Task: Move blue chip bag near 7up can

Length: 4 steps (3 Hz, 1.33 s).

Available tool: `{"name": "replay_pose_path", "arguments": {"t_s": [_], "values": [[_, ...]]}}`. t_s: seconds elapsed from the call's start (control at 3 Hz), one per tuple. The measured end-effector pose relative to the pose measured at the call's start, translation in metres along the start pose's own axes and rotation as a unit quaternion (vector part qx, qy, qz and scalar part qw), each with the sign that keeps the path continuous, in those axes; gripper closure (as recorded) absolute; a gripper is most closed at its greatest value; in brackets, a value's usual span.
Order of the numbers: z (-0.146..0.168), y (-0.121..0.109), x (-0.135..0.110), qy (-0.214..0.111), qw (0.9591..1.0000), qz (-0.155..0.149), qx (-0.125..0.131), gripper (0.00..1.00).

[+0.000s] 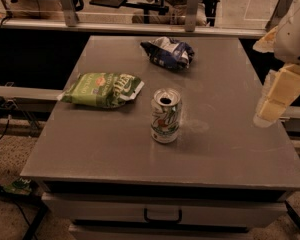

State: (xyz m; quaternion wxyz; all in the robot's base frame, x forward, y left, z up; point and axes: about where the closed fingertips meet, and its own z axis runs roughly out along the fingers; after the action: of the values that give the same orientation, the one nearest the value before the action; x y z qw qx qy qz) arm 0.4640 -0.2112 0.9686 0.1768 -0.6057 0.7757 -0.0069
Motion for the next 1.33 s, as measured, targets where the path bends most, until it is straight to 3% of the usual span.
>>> {"name": "replay_pose_path", "arguments": {"t_s": [0.33,0.67,1.0,1.33], "values": [[0.037,-0.044,-0.031,-0.052,0.9985,-0.017,-0.004,0.00],[0.064,-0.078,-0.050,-0.083,0.9962,-0.025,-0.006,0.00],[0.102,-0.125,-0.075,-0.117,0.9931,-0.012,-0.006,0.00],[0.128,-0.152,-0.095,-0.129,0.9917,0.001,-0.007,0.00]]}}
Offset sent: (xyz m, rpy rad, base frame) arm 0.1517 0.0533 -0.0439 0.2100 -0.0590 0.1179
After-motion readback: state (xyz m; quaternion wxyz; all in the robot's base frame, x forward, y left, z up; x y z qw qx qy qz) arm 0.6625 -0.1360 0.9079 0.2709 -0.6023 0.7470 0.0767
